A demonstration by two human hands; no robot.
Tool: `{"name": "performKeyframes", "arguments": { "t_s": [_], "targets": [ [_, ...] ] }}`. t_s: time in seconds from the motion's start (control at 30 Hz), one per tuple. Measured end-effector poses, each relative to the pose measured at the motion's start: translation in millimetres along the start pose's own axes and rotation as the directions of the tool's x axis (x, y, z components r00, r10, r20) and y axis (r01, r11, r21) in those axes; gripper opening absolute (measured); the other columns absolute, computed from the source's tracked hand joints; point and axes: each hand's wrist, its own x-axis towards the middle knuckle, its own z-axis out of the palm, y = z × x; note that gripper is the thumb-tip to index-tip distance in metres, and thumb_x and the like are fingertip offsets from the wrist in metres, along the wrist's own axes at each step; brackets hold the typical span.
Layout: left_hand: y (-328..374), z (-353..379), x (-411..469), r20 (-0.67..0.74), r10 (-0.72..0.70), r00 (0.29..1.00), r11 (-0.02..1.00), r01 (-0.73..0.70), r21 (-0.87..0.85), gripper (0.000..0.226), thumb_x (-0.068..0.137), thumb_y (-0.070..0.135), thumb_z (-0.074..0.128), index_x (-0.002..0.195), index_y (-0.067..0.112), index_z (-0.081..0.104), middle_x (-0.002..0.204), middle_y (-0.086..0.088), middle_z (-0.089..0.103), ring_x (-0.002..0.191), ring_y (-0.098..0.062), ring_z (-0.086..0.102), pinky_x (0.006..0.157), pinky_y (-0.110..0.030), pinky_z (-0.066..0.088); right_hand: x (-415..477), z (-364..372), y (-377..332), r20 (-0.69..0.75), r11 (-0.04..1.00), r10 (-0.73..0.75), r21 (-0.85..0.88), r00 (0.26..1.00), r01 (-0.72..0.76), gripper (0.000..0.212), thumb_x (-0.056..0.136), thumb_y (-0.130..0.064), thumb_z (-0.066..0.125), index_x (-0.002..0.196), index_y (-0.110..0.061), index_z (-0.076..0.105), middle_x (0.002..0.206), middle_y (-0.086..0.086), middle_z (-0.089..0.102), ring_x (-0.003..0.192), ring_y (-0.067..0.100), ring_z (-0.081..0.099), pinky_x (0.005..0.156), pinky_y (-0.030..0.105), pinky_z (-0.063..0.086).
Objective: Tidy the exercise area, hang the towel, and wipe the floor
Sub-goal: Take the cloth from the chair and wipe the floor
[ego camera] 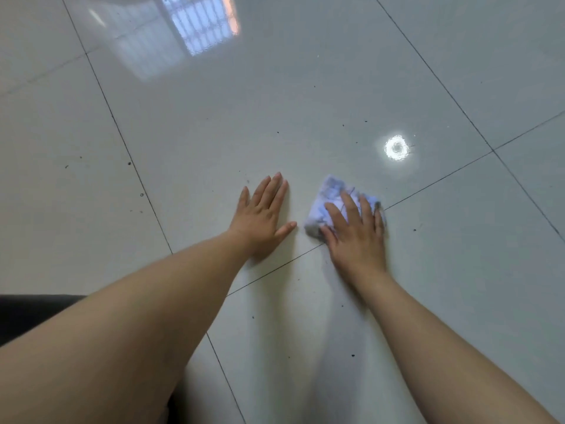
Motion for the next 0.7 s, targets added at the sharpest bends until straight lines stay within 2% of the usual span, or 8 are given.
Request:
{"name": "performKeyframes", "arguments": {
  "t_s": [0.07, 0.17, 0.23, 0.3, 0.37, 0.47, 0.6, 0.7],
  "targets": [
    [-6, -1, 2, 0.029, 0.019, 0.999, 0.999, -0.02, 0.045, 0.078, 0.093, 0.058, 0.022, 0.146, 0.019, -0.02, 0.155, 0.002, -0.025, 0.143, -0.015, -0.021, 0.114, -0.046, -0.01, -4, 0, 20, -0.013, 0.997, -0.035, -0.07, 0.999, 0.034, 0.044, 0.087, -0.049, 0.033, 0.124, -0.028, 0.045, 0.139, 0.008, 0.044, 0.129, 0.029, 0.031, 0.105, 0.049, 0.021],
    [-6, -2, 4, 0.043, 0.027, 0.999, 0.998, -0.03, 0.063, 0.077, 0.093, 0.059, 0.021, 0.146, 0.02, -0.02, 0.155, 0.003, -0.025, 0.143, -0.016, -0.02, 0.115, -0.047, -0.009, 9, -12, 28, -0.005, 0.984, 0.162, -0.076, 0.987, -0.162, 0.051, 0.093, -0.048, 0.028, 0.138, -0.025, 0.036, 0.149, 0.009, 0.029, 0.136, 0.032, 0.022, 0.111, 0.049, 0.011],
    [-7, -5, 1, 0.017, 0.037, 0.999, 0.999, -0.037, 0.04, 0.073, 0.095, 0.055, 0.023, 0.148, 0.021, -0.016, 0.156, 0.004, -0.021, 0.144, -0.016, -0.017, 0.116, -0.045, -0.006, 19, -16, 14, 0.0, 0.948, 0.317, -0.037, 0.949, -0.317, 0.051, 0.096, -0.043, 0.031, 0.144, -0.024, 0.027, 0.154, 0.007, 0.016, 0.141, 0.033, 0.01, 0.114, 0.049, 0.003],
    [-12, -8, -1, -0.018, -0.011, 1.0, 1.0, 0.011, 0.013, 0.068, 0.098, 0.049, 0.024, 0.149, 0.023, -0.012, 0.157, 0.004, -0.018, 0.145, -0.016, -0.014, 0.116, -0.044, -0.006, 25, -15, -7, -0.004, 0.924, 0.383, 0.02, 0.924, -0.383, 0.051, 0.097, -0.039, 0.032, 0.145, -0.023, 0.024, 0.156, 0.005, 0.011, 0.142, 0.033, 0.004, 0.113, 0.049, -0.002],
    [-23, -13, -2, -0.037, -0.146, 0.989, 0.989, 0.145, -0.031, 0.066, 0.099, 0.045, 0.025, 0.149, 0.022, -0.011, 0.157, 0.002, -0.018, 0.145, -0.018, -0.014, 0.116, -0.044, -0.005, 26, -10, -26, 0.001, 0.945, 0.323, 0.061, 0.946, -0.322, 0.051, 0.097, -0.041, 0.029, 0.144, -0.024, 0.028, 0.155, 0.004, 0.016, 0.142, 0.033, 0.007, 0.113, 0.049, -0.003],
    [-38, -20, -1, 0.006, -0.28, 0.96, 0.956, 0.28, -0.093, 0.066, 0.099, 0.044, 0.025, 0.149, 0.022, -0.012, 0.157, 0.0, -0.019, 0.145, -0.021, -0.013, 0.116, -0.047, -0.001, 17, 5, -56, -0.021, 0.993, 0.107, 0.059, 0.994, -0.106, 0.055, 0.089, -0.044, 0.027, 0.137, -0.023, 0.042, 0.148, 0.008, 0.035, 0.137, 0.034, 0.017, 0.111, 0.046, -0.001],
    [-45, -21, -2, 0.059, -0.239, 0.969, 0.967, 0.243, -0.081, 0.064, 0.1, 0.042, 0.024, 0.148, 0.025, -0.015, 0.156, 0.0, -0.023, 0.144, -0.022, -0.016, 0.115, -0.05, 0.0, -2, 20, -57, -0.021, 0.969, -0.241, -0.065, 0.97, 0.239, 0.041, 0.087, -0.045, 0.04, 0.122, -0.027, 0.051, 0.136, 0.01, 0.05, 0.128, 0.033, 0.03, 0.105, 0.052, 0.016],
    [-53, -22, -1, 0.105, -0.2, 0.974, 0.976, 0.207, -0.064, 0.066, 0.099, 0.045, 0.023, 0.147, 0.026, -0.018, 0.155, 0.001, -0.027, 0.143, -0.022, -0.019, 0.115, -0.049, -0.003, -2, 19, -35, -0.032, 0.949, -0.308, -0.078, 0.951, 0.304, 0.042, 0.087, -0.048, 0.039, 0.121, -0.028, 0.054, 0.136, 0.01, 0.05, 0.128, 0.031, 0.032, 0.107, 0.051, 0.022]
  ]
}}
